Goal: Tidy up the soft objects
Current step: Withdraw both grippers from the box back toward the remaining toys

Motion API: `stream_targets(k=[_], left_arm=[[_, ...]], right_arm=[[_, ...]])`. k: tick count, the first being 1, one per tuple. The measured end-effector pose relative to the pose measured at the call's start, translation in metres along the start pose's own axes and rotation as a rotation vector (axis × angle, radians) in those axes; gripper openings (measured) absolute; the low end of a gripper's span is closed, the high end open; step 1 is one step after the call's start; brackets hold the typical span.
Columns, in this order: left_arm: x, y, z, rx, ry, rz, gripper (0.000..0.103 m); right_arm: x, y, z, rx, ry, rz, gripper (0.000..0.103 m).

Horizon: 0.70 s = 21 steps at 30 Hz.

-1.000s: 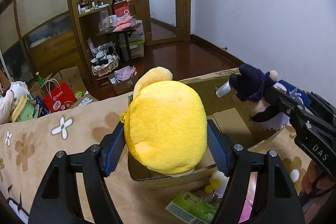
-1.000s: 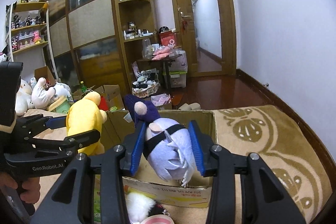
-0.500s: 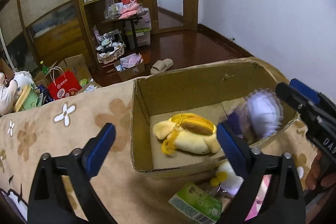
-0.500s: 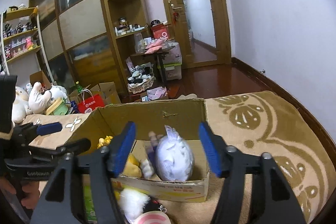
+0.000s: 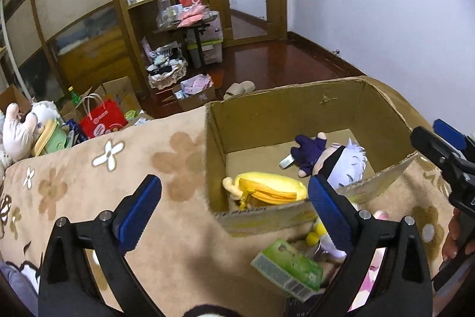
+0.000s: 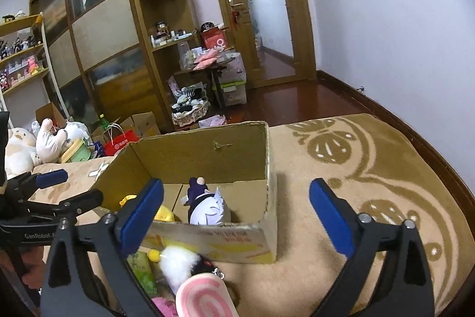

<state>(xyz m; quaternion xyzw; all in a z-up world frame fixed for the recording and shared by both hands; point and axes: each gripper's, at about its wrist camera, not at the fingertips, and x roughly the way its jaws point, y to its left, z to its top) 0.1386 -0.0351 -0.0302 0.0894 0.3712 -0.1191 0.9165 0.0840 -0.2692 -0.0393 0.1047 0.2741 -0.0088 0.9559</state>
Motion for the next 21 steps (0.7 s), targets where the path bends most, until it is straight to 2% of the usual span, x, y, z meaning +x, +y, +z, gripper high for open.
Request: stream_targets(k=[11, 13, 15, 21], left_arm=[[-0.034, -0.004, -0.023, 0.032, 0.082, 0.020, 0.098], [-0.039, -0.003, -0.026, 0.010, 0.107, -0.007, 0.098], [-0.046, -0.003, -0.031, -0.017, 0.126, -0.032, 0.098], [-0.060, -0.007, -0.043, 0.000, 0.153, -0.014, 0.098]], right_arm=[[-0.035, 0.013, -0.012, -0.024, 0.028, -0.002, 0.103], [-0.040, 0.016, -0.016, -0.022, 0.038, -0.005, 0.103], [-0.045, 0.019, -0.020, -0.008, 0.053, 0.003, 0.103], [-0.060, 0.032, -0.040, -0.021, 0.116, -0.004, 0.103]])
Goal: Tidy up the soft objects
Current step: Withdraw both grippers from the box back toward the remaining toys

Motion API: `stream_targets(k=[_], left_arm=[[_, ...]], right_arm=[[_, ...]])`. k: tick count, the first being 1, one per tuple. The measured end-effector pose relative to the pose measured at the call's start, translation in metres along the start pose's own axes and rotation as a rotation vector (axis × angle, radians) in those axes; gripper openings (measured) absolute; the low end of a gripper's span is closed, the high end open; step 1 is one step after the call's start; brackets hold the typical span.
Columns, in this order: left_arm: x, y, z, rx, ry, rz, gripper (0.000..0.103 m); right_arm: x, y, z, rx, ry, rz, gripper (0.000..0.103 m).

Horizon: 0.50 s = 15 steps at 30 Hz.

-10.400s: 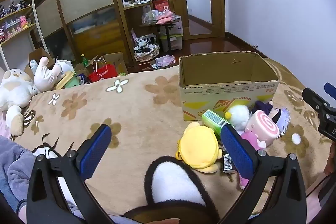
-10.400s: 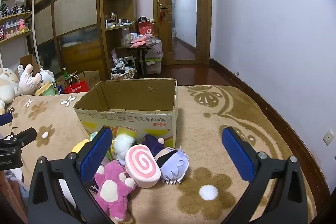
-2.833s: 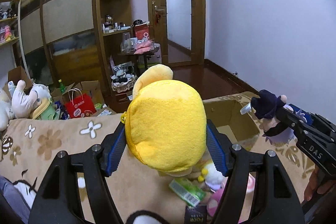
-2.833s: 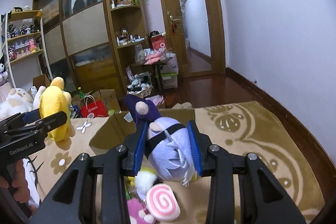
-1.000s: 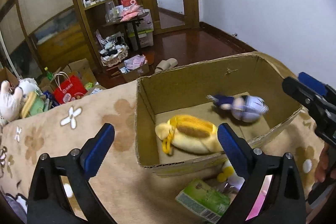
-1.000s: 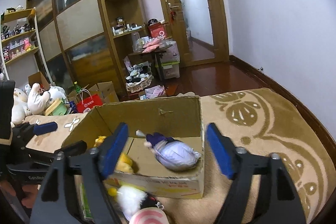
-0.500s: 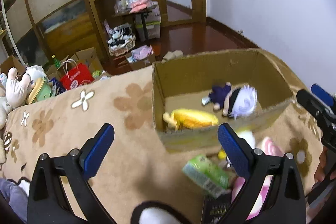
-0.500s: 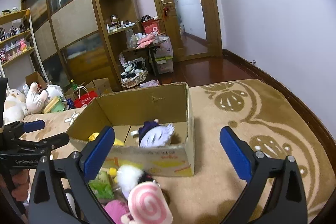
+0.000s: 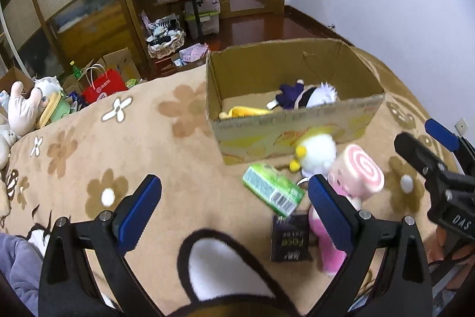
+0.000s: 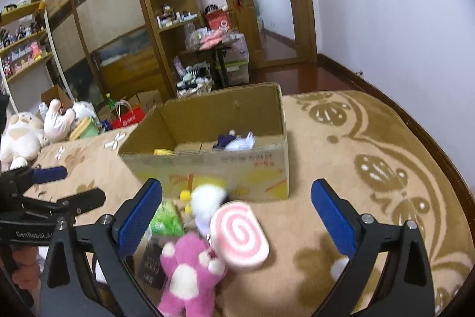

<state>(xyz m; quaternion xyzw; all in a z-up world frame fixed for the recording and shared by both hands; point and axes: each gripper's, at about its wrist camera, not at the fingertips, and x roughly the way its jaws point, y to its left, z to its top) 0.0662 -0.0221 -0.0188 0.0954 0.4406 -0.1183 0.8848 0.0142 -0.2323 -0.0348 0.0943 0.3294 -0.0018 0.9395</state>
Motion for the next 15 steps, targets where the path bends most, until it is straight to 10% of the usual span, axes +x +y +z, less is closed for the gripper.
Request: stream_targets(k=[15], left_arm=[[-0.010, 0.010, -0.021, -0.023, 0.069, -0.023, 0.098]], right_arm=[[0.000, 0.023, -0.037, -0.001, 0.200, 0.051, 0.103]])
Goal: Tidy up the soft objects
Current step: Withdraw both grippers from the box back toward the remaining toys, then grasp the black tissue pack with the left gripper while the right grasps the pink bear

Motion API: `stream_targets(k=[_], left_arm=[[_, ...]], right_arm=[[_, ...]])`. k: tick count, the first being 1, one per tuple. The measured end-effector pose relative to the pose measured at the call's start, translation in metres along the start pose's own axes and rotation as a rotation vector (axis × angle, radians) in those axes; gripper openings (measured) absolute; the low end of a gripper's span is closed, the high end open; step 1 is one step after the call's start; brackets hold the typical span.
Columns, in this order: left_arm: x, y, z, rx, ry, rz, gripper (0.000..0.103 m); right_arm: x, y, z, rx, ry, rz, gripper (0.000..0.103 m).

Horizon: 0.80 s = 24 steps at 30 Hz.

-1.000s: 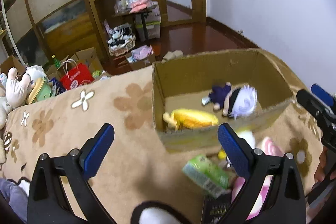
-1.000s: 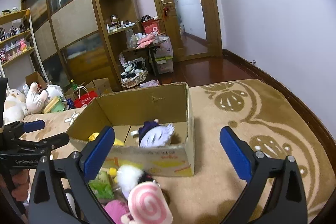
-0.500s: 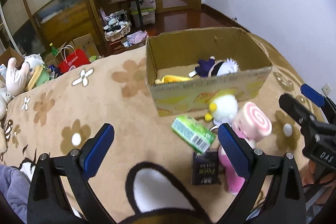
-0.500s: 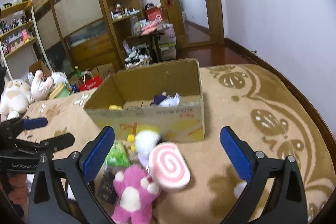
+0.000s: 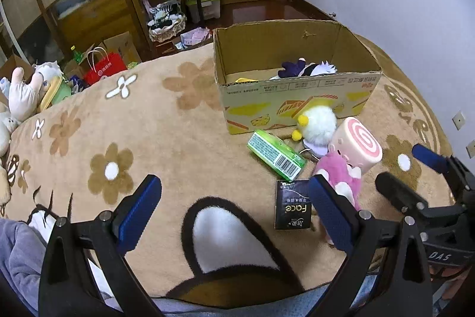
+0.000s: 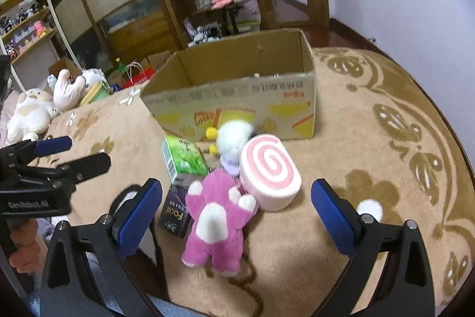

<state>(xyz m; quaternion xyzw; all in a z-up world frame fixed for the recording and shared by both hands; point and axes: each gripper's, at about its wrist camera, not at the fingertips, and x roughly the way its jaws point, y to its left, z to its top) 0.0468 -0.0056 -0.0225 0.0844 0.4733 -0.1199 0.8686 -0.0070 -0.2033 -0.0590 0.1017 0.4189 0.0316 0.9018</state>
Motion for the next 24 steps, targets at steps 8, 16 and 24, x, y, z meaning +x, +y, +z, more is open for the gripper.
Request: stream_targets(k=[8, 16, 24], left_arm=[[0.025, 0.005, 0.003, -0.047, 0.063, -0.077, 0.098], [0.054, 0.001, 0.004, -0.054, 0.136, -0.110, 0.098], [0.074, -0.002, 0.001, -0.063, 0.218, -0.128, 0.098]], right_arm=[[0.023, -0.005, -0.002, 0.024, 0.104, -0.012, 0.103], [0.041, -0.005, -0.004, 0.029, 0.172, -0.010, 0.103], [0.056, 0.004, -0.007, -0.008, 0.235, -0.013, 0.103]])
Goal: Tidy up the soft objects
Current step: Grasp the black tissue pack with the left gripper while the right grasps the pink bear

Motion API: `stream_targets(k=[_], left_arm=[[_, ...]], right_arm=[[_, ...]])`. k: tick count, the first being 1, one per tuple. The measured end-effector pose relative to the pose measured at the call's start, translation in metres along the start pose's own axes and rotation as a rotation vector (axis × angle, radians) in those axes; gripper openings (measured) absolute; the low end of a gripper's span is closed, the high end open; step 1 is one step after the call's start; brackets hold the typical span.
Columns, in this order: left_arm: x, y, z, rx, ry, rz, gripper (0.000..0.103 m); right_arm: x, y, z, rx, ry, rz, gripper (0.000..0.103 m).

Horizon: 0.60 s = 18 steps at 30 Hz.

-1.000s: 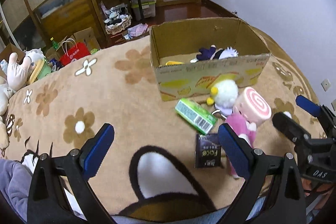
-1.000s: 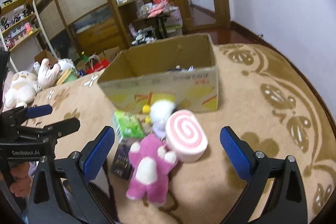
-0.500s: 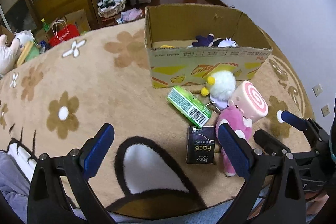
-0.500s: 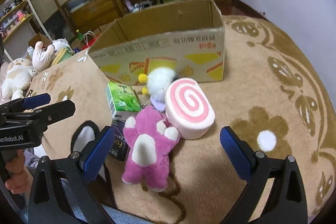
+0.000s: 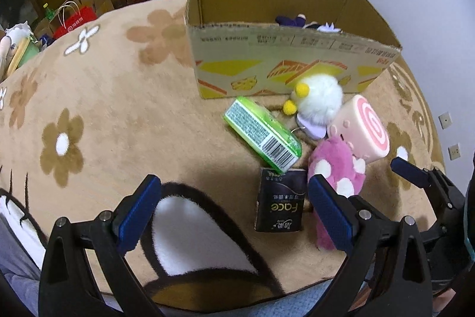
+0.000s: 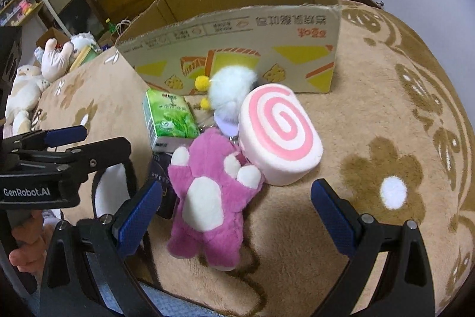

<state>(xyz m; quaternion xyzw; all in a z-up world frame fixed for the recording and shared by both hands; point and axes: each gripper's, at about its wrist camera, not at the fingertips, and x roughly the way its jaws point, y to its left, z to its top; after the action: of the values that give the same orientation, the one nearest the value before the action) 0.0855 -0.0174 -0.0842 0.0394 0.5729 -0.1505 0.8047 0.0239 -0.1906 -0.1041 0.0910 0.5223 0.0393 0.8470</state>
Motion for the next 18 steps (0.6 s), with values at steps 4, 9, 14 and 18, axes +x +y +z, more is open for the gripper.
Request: stream_targets(k=[4, 9, 14, 18], left_arm=[[0.008, -0.002, 0.000, 0.001, 0.030, -0.011, 0.098], [0.018, -0.006, 0.000, 0.016, 0.066, -0.017, 0.098], [0.029, -0.008, 0.001, 0.013, 0.108, -0.025, 0.098], [0.036, -0.010, 0.002, 0.018, 0.132, -0.030, 0.098]], right_arm=[[0.007, 0.002, 0.000, -0.012, 0.033, -0.001, 0.103], [0.014, 0.002, -0.002, -0.011, 0.070, 0.001, 0.103], [0.026, 0.000, -0.002, 0.006, 0.114, 0.001, 0.103], [0.033, 0.000, -0.001, -0.003, 0.141, -0.006, 0.103]])
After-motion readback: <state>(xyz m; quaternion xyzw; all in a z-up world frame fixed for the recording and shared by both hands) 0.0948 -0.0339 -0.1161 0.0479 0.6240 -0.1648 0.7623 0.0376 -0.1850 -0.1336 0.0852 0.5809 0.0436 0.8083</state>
